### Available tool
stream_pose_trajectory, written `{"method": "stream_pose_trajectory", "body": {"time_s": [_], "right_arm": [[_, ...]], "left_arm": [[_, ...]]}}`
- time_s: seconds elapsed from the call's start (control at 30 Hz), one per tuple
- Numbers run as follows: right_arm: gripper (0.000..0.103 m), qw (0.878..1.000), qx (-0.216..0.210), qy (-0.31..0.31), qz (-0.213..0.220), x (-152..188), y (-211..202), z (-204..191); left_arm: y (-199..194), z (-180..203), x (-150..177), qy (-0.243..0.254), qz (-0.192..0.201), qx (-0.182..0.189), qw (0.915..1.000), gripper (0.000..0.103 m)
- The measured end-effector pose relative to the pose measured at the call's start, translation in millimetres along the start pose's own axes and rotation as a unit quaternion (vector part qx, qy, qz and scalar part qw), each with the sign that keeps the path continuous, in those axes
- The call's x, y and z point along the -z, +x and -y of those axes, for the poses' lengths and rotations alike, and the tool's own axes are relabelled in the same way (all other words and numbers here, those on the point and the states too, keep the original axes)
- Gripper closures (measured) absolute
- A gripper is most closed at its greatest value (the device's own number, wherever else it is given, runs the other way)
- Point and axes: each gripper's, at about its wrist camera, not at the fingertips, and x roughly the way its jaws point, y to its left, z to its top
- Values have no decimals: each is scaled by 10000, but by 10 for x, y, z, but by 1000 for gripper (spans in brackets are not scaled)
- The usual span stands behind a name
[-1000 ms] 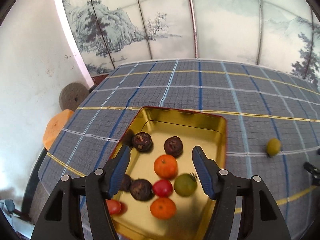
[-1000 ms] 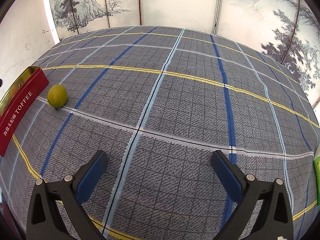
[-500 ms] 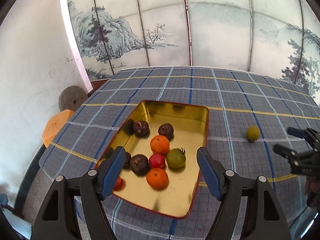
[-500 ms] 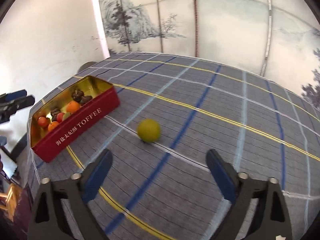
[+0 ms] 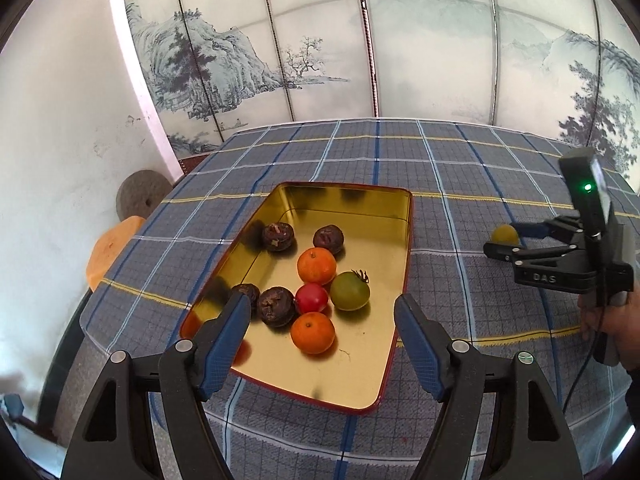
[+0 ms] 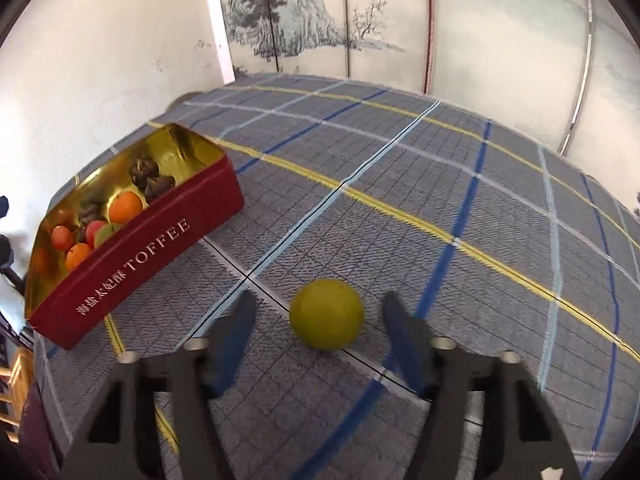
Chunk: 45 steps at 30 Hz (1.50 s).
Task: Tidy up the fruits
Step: 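Grasp the yellow fruit on the cloth with the right tool, then carry the yellow fruit into the tin and open the right tool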
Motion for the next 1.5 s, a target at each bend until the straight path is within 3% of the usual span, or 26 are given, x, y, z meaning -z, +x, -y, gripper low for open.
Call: {"method": "stream_pose_trajectory", "body": {"time_s": [0.17, 0.3, 0.6, 1.4, 1.5], "right_arm": [[71, 9999, 54, 115, -42, 42, -73, -10], [71, 9976, -455, 198, 484, 85, -519, -222], [70, 9902, -1044, -146, 918, -18, -1001, -902], [69, 9870, -1314, -619, 688, -262, -714, -1790], [69, 9874, -1294, -649, 644, -279, -630, -1850]], "left_arm": [[-17, -46, 0, -42, 32, -58, 10000, 28], [-57, -85, 12, -99, 108, -129, 9998, 28], [-226, -212, 92, -214, 259, -179, 9993, 28], [-386, -653, 387, -339, 504, -306, 9977, 28], [-409, -688, 396, -394, 530, -492, 9966, 18]]}}
